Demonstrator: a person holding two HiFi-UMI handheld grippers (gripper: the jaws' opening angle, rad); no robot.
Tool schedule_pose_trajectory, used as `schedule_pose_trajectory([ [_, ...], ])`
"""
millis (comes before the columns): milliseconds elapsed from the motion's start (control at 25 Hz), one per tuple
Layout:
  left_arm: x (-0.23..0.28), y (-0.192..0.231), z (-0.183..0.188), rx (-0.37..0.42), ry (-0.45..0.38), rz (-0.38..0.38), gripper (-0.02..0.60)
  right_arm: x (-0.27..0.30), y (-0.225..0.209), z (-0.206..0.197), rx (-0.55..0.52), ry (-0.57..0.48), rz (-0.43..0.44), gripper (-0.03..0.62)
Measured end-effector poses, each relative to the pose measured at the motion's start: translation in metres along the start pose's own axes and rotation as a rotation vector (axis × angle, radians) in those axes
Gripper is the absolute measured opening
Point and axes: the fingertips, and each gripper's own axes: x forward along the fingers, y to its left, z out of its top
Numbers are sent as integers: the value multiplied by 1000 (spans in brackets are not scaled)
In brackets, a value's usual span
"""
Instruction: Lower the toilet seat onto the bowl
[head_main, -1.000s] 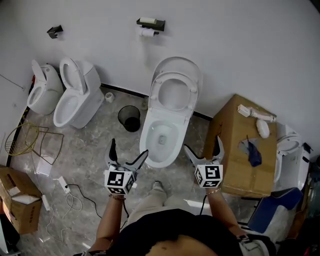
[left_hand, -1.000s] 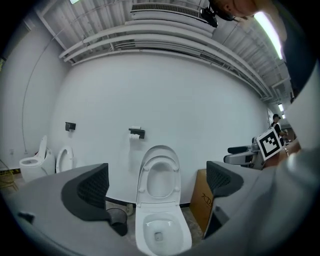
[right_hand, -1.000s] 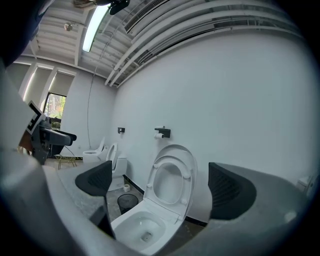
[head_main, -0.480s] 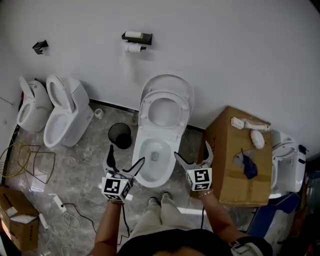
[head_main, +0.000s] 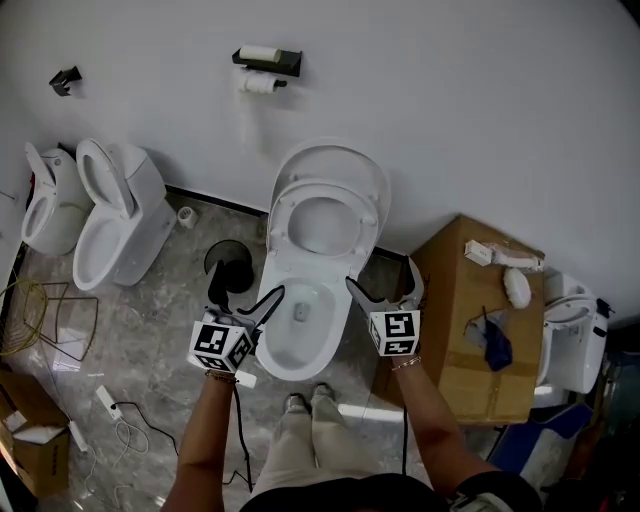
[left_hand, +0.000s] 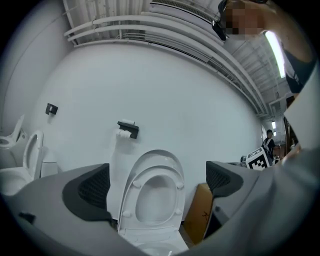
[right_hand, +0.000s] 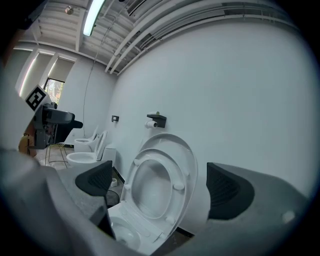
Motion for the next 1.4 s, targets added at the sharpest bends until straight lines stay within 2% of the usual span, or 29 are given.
schedule_pose_trajectory([
  [480,98,26,-29,19,52,-73,575,72,-29,-20,63,15,5,580],
  [720,147,40,-50,32,94,-85,575,105,-48,-29,79,15,-12,580],
  [920,182,56,-61,-20,95,-112,575,133,-63,-30,83,1,-34,578],
  [1280,237,71,-74,37,138,-126,573,163,-74,-41,82,5,-35,545],
  [1400,250,75,-82,61,164,-137,554,170,-77,-47,86,11,-32,517],
])
